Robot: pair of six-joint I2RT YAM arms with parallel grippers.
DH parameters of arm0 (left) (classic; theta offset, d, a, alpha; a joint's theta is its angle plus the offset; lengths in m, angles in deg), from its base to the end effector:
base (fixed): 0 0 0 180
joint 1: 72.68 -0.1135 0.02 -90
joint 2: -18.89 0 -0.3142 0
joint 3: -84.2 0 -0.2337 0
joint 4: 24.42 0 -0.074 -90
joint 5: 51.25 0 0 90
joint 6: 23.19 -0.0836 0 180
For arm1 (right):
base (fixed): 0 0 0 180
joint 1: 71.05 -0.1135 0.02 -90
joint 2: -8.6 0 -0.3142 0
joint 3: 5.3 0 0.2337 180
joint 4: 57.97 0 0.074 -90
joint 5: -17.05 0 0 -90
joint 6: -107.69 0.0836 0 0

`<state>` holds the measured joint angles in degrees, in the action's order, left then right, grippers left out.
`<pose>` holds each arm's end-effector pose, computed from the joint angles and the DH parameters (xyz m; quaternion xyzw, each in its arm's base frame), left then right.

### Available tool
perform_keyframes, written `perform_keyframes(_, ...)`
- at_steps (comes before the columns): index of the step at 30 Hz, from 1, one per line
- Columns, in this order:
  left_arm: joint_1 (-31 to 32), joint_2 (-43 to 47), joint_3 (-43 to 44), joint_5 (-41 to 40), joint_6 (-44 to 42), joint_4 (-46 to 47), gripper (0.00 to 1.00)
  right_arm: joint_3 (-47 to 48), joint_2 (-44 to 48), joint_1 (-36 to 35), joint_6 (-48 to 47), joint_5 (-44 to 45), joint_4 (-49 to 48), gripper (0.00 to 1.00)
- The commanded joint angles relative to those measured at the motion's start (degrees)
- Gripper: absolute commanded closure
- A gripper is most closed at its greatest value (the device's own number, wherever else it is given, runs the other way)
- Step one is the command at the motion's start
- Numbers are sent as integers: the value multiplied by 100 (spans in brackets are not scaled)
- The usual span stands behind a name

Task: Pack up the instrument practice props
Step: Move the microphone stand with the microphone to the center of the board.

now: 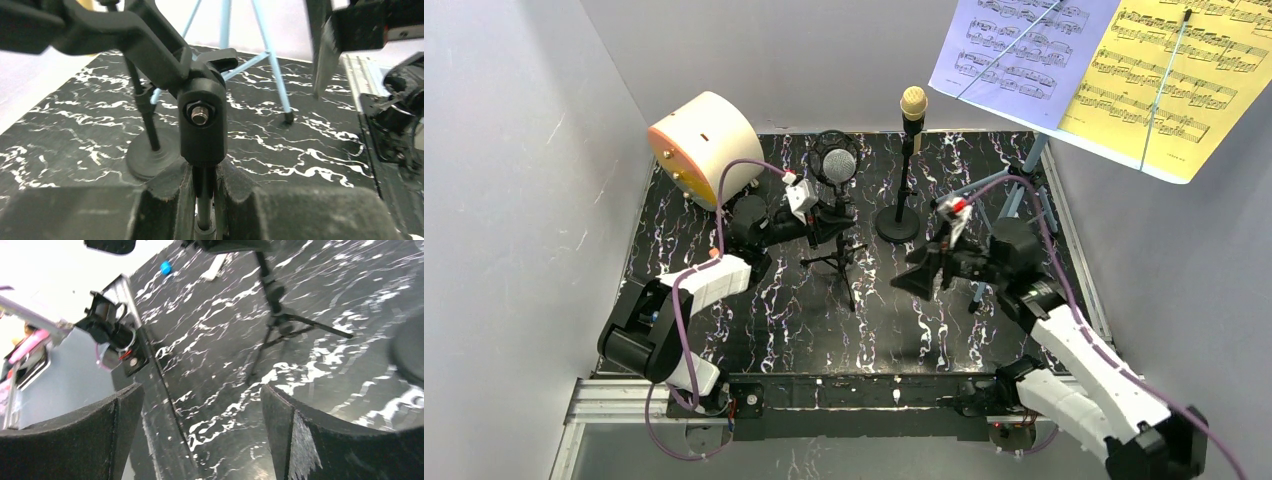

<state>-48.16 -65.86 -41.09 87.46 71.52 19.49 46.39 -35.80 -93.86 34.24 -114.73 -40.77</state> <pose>0.2641 -0.1895 0.3404 0.4165 0.4975 -0.4270 0.6299 0.1274 0.1140 0.3395 -0.2681 0.7016 0.4595 0.4741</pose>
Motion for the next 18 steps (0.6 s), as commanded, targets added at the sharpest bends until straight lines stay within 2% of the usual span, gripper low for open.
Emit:
perform_keyframes(1,235,231,-15,593,91,134,100,151,-616,-1231,117,936,-774,6)
perform_keyframes(5,282,301,-61,766,160,136,100,291,-1329,-1799,182,1329,-1177,5)
perform_keyframes(13,282,567,-416,813,334,141,100,89,-2048,-1848,749,1251,-2320,2)
perform_keyframes(18,282,710,-515,564,314,125,78,84,-2417,-1832,1058,1187,-2714,3)
